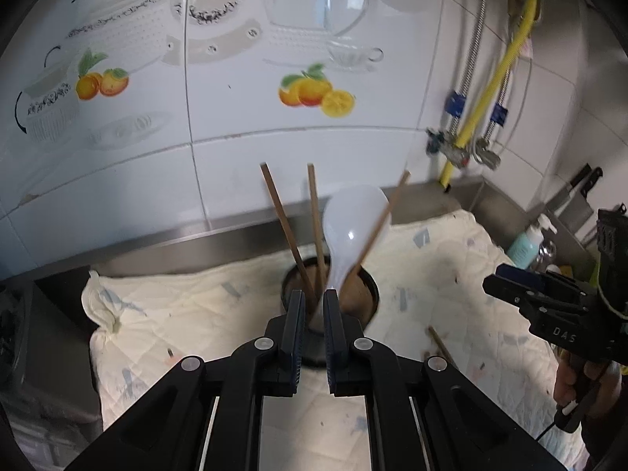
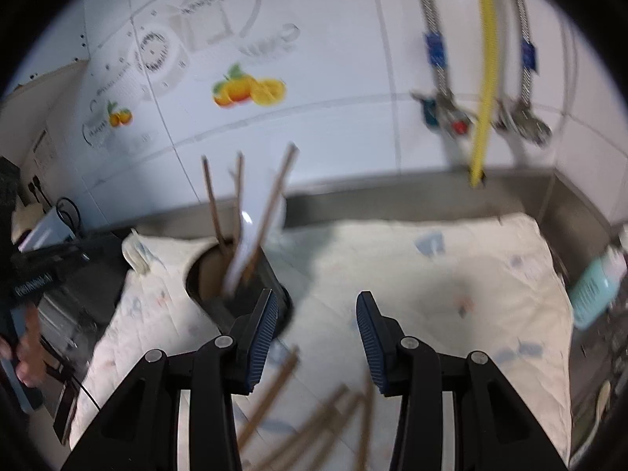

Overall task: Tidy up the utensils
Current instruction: 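Open both tools and move them back over the remaining chopsticks, then grasp a chopstick with the left tool while the right tool grasps another chopstick, then lift the chopsticks with both tools and carry them toward the black holder, then lower both held chopsticks into the black holder and open both tools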

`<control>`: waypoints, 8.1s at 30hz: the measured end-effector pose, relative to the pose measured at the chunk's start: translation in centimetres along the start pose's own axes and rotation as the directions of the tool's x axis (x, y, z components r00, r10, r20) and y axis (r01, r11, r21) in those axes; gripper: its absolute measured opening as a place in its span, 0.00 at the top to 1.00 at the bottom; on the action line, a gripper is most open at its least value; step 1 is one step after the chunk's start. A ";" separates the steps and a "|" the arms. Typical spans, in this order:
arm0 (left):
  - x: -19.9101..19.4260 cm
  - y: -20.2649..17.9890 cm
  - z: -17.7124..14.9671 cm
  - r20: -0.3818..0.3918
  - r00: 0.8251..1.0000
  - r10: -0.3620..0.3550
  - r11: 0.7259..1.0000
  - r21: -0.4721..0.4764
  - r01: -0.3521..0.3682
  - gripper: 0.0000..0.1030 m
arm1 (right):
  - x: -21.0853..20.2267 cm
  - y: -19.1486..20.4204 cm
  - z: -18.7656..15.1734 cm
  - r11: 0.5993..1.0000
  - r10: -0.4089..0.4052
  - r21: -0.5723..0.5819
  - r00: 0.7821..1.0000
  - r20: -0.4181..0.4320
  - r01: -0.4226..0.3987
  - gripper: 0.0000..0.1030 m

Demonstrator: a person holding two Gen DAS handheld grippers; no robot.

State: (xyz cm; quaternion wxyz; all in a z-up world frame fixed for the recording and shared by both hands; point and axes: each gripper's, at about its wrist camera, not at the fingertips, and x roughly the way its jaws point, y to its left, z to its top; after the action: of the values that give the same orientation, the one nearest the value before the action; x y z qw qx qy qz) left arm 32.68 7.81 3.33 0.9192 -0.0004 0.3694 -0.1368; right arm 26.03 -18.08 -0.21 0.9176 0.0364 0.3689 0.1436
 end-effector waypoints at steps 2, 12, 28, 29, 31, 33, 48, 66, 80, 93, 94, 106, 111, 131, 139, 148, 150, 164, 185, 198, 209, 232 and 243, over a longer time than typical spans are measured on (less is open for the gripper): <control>-0.1 -0.4 -0.7 -0.020 1.000 -0.007 1.000 -0.007 0.007 0.90 | 0.1 -0.9 -1.0 1.000 -0.008 0.014 1.000 -0.029 0.008 0.55; 0.9 -2.8 -5.7 -0.151 0.987 -0.050 0.999 -0.010 0.049 0.90 | 3.0 -3.4 -6.7 1.000 -0.023 0.016 0.979 -0.200 0.027 0.78; 10.7 -5.9 -11.1 -0.348 0.923 -0.163 0.984 0.005 0.176 0.91 | 8.6 -3.7 -8.5 0.997 -0.079 -0.015 0.945 -0.318 0.078 0.86; 11.3 -6.0 -11.2 -0.354 0.919 -0.173 0.983 -0.001 0.184 0.91 | 8.7 -3.6 -8.6 0.997 -0.082 -0.018 0.943 -0.321 0.081 0.86; 12.8 -6.4 -11.4 -0.367 0.910 -0.193 0.979 -0.017 0.201 0.91 | 9.0 -3.8 -8.7 0.996 -0.091 -0.025 0.943 -0.321 0.088 0.87; 14.0 -6.7 -11.5 -0.372 0.908 -0.194 0.979 -0.017 0.202 0.91 | 9.1 -3.9 -8.6 0.995 -0.099 -0.028 0.942 -0.320 0.095 0.88; 18.6 -7.4 -11.4 -0.375 0.910 -0.177 0.984 -0.060 0.166 0.91 | 9.1 -4.4 -8.5 0.994 -0.109 -0.027 0.940 -0.323 0.106 0.89; 18.6 -8.8 -11.4 -0.367 0.921 -0.134 0.988 0.016 0.151 0.91 | 9.0 -4.5 -8.4 0.993 -0.115 -0.033 0.937 -0.330 0.111 0.89; 19.8 -7.9 -10.8 -0.381 0.904 -0.195 0.981 -0.082 0.177 0.90 | 8.4 -4.8 -8.7 0.994 -0.108 -0.006 0.940 -0.324 0.113 0.89; 20.2 -8.8 -11.2 -0.375 0.894 -0.243 0.970 -0.100 0.222 0.94 | 7.9 -4.9 -8.8 0.994 -0.102 0.004 0.942 -0.321 0.109 0.89; 20.0 -8.8 -11.3 -0.369 0.898 -0.241 0.971 -0.096 0.221 0.94 | 7.9 -4.8 -8.8 0.994 -0.102 0.004 0.942 -0.321 0.109 0.89; 16.0 -8.3 -10.1 -0.286 0.919 -0.272 0.962 -0.072 0.262 0.94 | 6.7 -4.7 -8.7 0.994 -0.087 0.036 0.953 -0.291 0.102 0.91; 13.7 -8.4 -9.1 -0.239 0.931 -0.275 0.961 -0.041 0.274 0.94 | 6.0 -4.4 -8.3 0.995 -0.082 0.031 0.956 -0.283 0.094 0.92; 16.0 -8.9 -11.6 -0.367 0.881 -0.297 0.952 -0.037 0.305 0.94 | 7.5 -4.7 -7.9 0.994 -0.067 0.061 0.948 -0.312 0.090 0.78; 17.7 -9.0 -12.3 -0.396 0.870 -0.295 0.951 -0.038 0.306 0.94 | 7.9 -5.1 -8.2 0.994 -0.055 0.072 0.946 -0.321 0.082 0.76; 18.8 -9.0 -12.3 -0.427 0.857 -0.288 0.954 -0.055 0.293 0.93 | 9.0 -5.2 -8.4 0.994 -0.051 0.074 0.941 -0.333 0.080 0.77; 18.8 -9.1 -12.3 -0.426 0.858 -0.286 0.955 -0.051 0.293 0.93 | 9.2 -5.0 -8.5 0.994 -0.074 0.054 0.939 -0.337 0.098 0.87; 19.8 -8.8 -11.5 -0.433 0.852 -0.294 0.955 -0.099 0.279 0.92 | 8.2 -4.8 -8.3 0.995 -0.068 0.043 0.944 -0.324 0.086 0.90; 16.7 -8.7 -9.8 -0.296 0.903 -0.313 0.949 -0.063 0.308 0.94 | 4.8 -3.7 -7.3 0.996 -0.037 0.069 0.974 -0.222 0.053 0.91; 15.6 -9.6 -10.6 -0.297 0.912 -0.284 0.955 -0.008 0.295 0.94 | 3.6 -3.8 -7.3 0.994 -0.029 0.095 0.980 -0.198 0.049 0.91; 8.6 -7.5 -8.4 -0.145 0.950 -0.276 0.960 0.002 0.279 0.94 | -0.2 -2.5 -5.8 0.997 -0.002 0.073 0.995 -0.103 0.010 0.91; -2.7 1.6 5.5 0.418 0.905 -0.083 0.984 -0.107 0.139 0.94 | -5.5 2.6 1.7 0.998 0.059 -0.001 0.981 0.182 -0.060 0.91; 3.8 5.4 9.4 0.511 0.860 -0.011 0.967 -0.214 0.139 0.94 | -4.6 3.8 4.6 0.999 0.042 0.007 0.971 0.234 -0.044 0.91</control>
State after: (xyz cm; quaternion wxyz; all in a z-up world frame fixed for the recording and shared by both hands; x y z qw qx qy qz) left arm 43.04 11.14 7.08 0.9705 -0.1635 0.1294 -0.1214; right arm 25.15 -15.55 6.82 0.9511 0.0668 0.2583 0.1559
